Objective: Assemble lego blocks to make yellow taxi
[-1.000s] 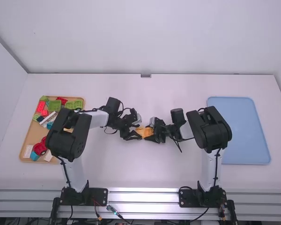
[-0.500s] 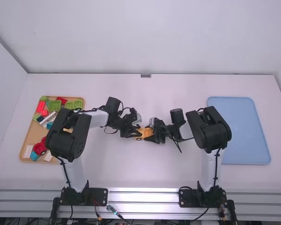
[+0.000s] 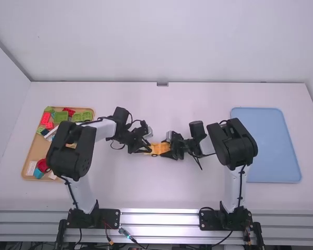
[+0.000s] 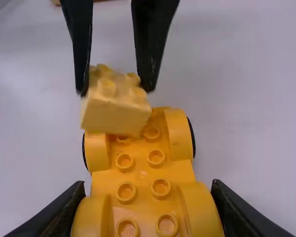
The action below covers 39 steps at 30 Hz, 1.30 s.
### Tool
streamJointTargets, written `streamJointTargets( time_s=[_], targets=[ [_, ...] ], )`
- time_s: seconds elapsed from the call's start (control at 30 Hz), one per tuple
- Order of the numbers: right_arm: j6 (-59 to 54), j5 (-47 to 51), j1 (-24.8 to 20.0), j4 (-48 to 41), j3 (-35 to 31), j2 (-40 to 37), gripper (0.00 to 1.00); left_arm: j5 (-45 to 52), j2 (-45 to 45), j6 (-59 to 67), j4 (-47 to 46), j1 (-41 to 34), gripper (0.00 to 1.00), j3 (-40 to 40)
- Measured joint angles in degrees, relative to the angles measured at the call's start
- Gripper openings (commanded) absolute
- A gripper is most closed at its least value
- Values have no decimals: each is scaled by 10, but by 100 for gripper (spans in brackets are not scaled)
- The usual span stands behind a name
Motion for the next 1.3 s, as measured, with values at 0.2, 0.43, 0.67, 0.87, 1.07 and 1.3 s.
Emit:
streamJointTargets(
  time_s=[0.2,0.43,0.67,0.87,1.07,1.3],
  targets=[
    [0,2,0,1,0,0,52,-42,0,55,-57,16,24,17],
    [2,3,-1,2,0,0,52,-129,0,72,-67,16,22,17],
    [5,3,-15,2,0,0,53,-154,-3,64,-32,16,38,17],
    [15,4,-18,5,0,0,53,-183,-3,50,17,16,51,5],
    [17,3,-18,0,2,0,54,-180,-3,61,3,16,67,-3],
    [19,5,-14,-3,6,0,54,-145,-4,85,41,25,62,-19]
  ],
)
